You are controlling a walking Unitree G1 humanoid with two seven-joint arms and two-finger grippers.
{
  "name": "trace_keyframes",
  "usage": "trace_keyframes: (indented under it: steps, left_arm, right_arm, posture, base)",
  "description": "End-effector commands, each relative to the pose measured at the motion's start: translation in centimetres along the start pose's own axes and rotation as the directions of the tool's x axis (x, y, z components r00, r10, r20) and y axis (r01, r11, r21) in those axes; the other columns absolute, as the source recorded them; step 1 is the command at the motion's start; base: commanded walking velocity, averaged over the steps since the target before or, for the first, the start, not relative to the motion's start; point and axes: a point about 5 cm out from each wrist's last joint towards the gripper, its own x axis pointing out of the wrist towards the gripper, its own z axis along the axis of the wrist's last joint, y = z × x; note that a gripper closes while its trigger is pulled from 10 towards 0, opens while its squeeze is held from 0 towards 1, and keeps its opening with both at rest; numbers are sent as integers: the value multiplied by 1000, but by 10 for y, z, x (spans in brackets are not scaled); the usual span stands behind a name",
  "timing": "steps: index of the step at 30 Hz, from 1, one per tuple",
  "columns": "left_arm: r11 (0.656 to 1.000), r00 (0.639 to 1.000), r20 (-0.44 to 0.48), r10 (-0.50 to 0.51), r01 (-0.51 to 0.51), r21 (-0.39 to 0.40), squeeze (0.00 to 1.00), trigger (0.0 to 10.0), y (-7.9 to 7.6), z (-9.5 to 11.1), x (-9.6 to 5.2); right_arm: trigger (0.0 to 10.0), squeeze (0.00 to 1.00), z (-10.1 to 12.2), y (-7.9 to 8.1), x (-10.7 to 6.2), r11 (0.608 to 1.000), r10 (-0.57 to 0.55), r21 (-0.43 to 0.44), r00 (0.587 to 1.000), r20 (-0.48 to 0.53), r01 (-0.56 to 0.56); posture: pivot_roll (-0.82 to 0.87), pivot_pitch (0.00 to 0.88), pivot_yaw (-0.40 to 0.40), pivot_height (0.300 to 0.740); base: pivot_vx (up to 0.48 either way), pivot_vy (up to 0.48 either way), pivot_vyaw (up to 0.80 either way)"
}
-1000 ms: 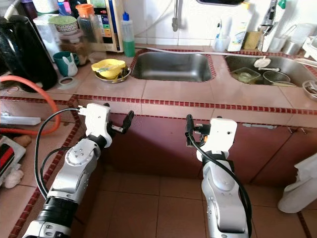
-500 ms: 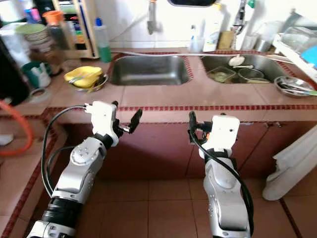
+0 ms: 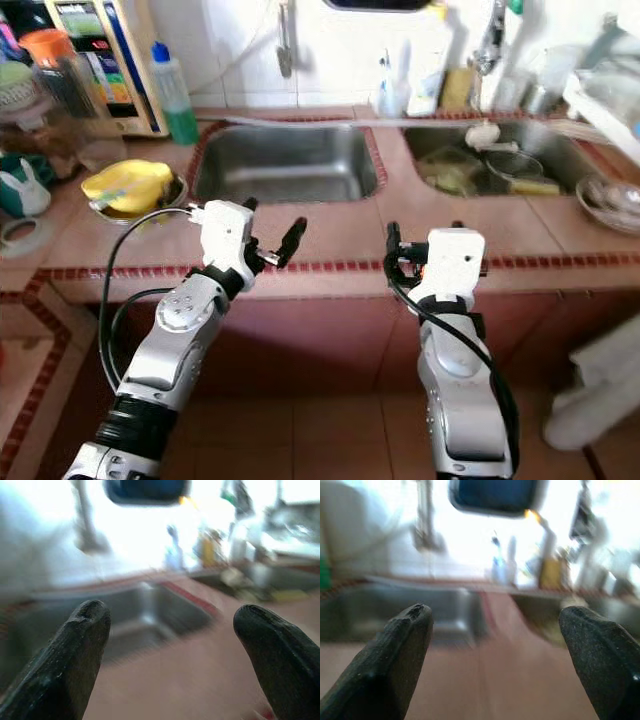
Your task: Kitchen organization
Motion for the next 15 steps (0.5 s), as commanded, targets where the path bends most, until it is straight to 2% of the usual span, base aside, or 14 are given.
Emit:
trace_keyframes:
  steps: [1,6,11,15]
  left_arm:
    - [1000,1000,-7,23,-23,14,0,10000,5,-2,-4]
    - [999,999,20,32,-33,30,0,10000,5,2,-4]
    - [999,999,17,32,-32,8,0,10000,4,2,-3]
    - [1000,1000,9,24,-24,4,0,10000,3,1,-3]
  right_arm:
    - [10000,0,3,5,-1,1000,9,1,1000,13,-9]
    - [10000,0,4,4,-1,1000,7,-6,1000,20,-7]
    - [10000,0,7,4,0,1000,4,-8,1000,29,-4]
    - [10000,0,7,4,0,1000,4,-11,999,32,-4]
  posture:
    - [59,0,20,740]
    - [59,0,19,740]
    - [57,0,19,740]
    - [57,0,20,740]
  base:
    - [0,0,0]
    - [0,0,0]
    - [0,0,0]
    - [0,-301,0]
